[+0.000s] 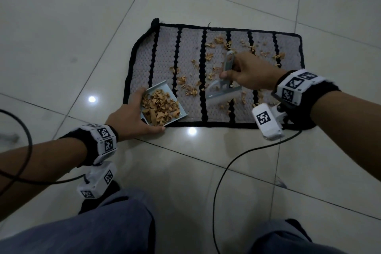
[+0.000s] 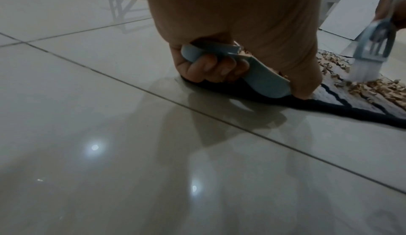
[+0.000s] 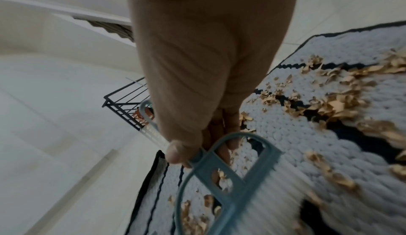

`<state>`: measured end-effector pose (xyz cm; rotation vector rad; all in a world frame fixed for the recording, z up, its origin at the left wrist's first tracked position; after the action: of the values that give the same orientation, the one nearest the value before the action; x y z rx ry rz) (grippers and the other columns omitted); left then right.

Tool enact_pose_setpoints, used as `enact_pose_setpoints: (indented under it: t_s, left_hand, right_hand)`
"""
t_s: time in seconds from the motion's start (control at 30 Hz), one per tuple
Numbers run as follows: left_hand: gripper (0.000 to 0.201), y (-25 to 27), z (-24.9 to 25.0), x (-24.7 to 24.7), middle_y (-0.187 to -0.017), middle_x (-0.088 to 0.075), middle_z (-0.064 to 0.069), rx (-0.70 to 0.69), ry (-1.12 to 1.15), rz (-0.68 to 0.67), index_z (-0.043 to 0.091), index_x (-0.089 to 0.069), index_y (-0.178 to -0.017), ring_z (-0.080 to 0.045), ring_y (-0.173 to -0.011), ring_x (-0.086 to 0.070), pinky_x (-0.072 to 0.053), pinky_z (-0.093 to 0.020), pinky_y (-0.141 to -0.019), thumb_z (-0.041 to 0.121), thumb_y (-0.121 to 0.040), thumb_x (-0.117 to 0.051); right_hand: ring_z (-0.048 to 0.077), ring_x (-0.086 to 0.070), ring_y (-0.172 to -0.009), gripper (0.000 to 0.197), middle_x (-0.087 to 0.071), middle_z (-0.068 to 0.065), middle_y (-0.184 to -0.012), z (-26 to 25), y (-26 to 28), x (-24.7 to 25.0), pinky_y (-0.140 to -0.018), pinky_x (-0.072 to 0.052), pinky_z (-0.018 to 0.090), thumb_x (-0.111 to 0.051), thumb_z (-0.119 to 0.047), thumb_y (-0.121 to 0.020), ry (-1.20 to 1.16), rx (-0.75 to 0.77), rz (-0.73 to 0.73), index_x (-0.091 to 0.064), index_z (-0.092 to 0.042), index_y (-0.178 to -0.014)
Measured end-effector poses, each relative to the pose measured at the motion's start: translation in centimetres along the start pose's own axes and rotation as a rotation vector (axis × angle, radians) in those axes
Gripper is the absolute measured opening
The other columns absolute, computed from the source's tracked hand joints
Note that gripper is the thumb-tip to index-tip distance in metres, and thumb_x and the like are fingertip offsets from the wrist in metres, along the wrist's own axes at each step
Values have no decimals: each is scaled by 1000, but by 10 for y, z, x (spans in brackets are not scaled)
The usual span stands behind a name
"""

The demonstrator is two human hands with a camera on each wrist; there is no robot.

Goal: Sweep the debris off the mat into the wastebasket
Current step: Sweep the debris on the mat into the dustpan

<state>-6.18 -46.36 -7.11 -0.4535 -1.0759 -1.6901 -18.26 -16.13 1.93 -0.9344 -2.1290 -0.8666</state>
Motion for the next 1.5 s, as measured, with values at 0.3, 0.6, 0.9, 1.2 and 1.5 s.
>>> enact_pose_setpoints:
  t_s: [0.3, 0.6, 0.9, 1.2, 1.5]
  left_hand:
    - [125, 1, 6, -7, -131, -55, -4, -9, 4, -13, 32, -13, -145, -29, -108, -62, -53, -45, -94, 69, -50, -85]
    - [127, 2, 7, -6, -128, -58, -5, 7, -40, -9, 31, -11, -147, -29, -103, -64, -54, -44, -91, 69, -51, -85]
    - [124, 4, 14, -2, -131, -57, -4, 11, -22, 4, 26, -16, -149, -26, -112, -61, -51, -42, -98, 62, -54, -87]
    - [122, 6, 16, -2, -134, -55, -5, 25, 17, -7, 26, -17, -148, -26, -114, -59, -49, -40, -99, 58, -55, -89]
    - [119, 9, 9, -1, -127, -60, -4, 24, -21, 28, 30, -16, -145, -27, -104, -64, -53, -39, -91, 65, -55, -85]
  right_hand:
    - [27, -51, -59, 35, -61, 24, -73, 16, -11, -16, -58, -40, 34, -58, -28, -97, 47, -95, 113, -63, 5, -88]
    - [15, -38, -49, 32, -49, 8, -59, 16, 6, -7, -53, -31, 29, -58, -28, -97, 82, -62, -131, -60, -2, -79]
    - [32, -54, -63, 36, -59, 26, -73, 26, -3, 0, -60, -44, 37, -56, -30, -98, -74, -85, 159, -61, 5, -90]
    - [17, -41, -52, 33, -46, 2, -58, 26, -10, -14, -59, -34, 31, -56, -30, -98, -29, -129, 83, -56, -9, -72]
    - [27, -51, -56, 33, -59, 14, -64, -4, -24, -29, -57, -42, 37, -56, -32, -97, -76, -47, 31, -63, -5, -79]
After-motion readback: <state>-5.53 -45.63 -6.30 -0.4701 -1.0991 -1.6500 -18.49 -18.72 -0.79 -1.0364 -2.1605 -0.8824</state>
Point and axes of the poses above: each hand's wrist, its own y-axis away from the middle knuckle, its own x-axis out of the back of the hand, z = x × y, the point moved 3 cm from there along -y, towards the middle knuckle
